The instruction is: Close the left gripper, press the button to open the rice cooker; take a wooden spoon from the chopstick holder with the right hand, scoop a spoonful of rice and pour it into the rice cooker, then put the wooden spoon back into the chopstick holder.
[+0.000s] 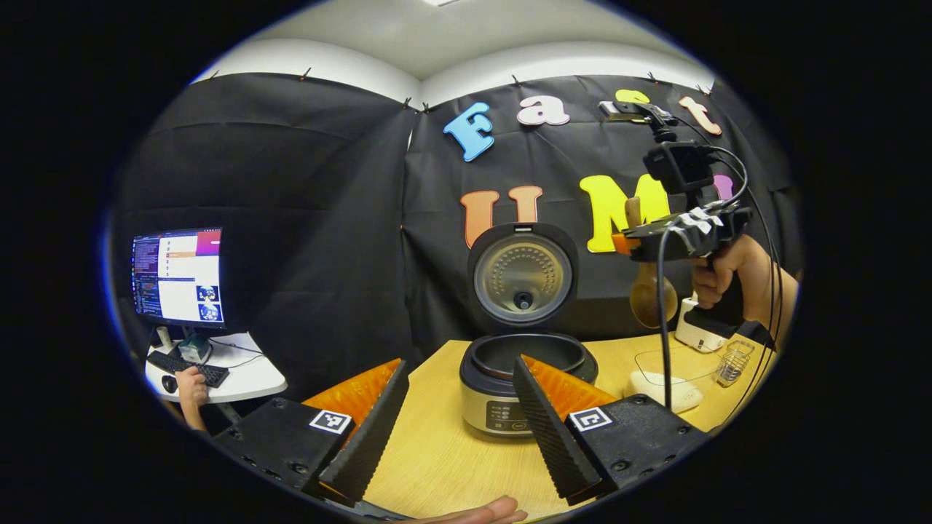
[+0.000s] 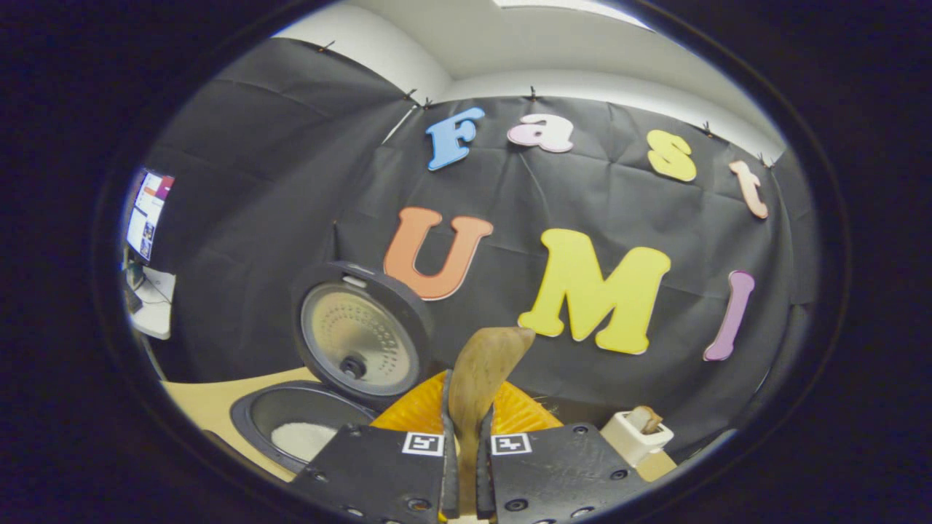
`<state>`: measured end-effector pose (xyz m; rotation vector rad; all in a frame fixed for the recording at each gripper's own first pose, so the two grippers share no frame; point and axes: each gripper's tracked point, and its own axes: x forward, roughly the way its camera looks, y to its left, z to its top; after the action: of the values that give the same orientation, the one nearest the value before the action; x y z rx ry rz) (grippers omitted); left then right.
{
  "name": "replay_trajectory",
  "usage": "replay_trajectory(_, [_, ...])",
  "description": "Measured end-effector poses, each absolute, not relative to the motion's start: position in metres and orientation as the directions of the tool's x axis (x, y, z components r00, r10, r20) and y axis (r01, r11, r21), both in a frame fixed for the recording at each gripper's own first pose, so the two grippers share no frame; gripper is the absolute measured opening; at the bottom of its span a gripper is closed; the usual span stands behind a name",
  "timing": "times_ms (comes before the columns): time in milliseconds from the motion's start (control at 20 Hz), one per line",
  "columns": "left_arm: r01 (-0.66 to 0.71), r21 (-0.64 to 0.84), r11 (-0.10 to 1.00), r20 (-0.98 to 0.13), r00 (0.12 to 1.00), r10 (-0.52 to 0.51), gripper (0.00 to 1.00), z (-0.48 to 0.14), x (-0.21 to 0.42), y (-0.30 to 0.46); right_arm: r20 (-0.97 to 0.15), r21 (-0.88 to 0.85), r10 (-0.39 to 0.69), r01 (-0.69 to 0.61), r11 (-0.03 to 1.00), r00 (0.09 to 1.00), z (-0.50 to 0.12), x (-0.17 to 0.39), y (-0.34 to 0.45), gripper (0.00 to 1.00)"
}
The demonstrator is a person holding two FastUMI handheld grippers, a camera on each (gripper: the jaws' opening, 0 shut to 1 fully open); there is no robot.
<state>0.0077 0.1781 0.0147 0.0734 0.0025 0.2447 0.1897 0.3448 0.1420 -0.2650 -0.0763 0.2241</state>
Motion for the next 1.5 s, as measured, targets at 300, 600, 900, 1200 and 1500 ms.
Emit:
replay_trajectory(300, [-0.242, 0.111, 0.964, 0.034, 0.97, 0.24, 0.93, 0.024, 0.007, 0.166, 0.034, -0.244, 0.108, -0.096, 0.965, 0.994, 0.135, 0.191, 0.245, 0.1])
replay_trajectory(600, [-0.198, 0.13, 0.971, 0.03, 0.98, 0.196, 0.93, 0.023, 0.011, 0.141, 0.033, -0.212, -0.014, 0.02, 0.977, 0.999, 0.125, 0.195, 0.138, 0.1])
replay_trajectory(900, [-0.161, 0.167, 0.973, 0.042, 0.987, 0.156, 0.93, 0.026, 0.012, 0.119, -0.032, -0.151, -0.131, 0.125, 0.981, 0.991, 0.089, 0.217, 0.052, 0.11])
replay_trajectory(1200, [-0.15, 0.185, 0.971, 0.042, 0.989, 0.145, 0.95, 0.024, 0.015, 0.117, -0.117, -0.089, -0.198, 0.189, 0.978, 0.973, 0.036, 0.238, -0.004, 0.1])
replay_trajectory(1500, [-0.172, 0.193, 0.966, 0.021, 0.985, 0.172, 0.95, 0.018, 0.018, 0.127, -0.226, 0.004, -0.165, 0.17, 0.985, 0.96, -0.004, 0.25, -0.015, 0.19])
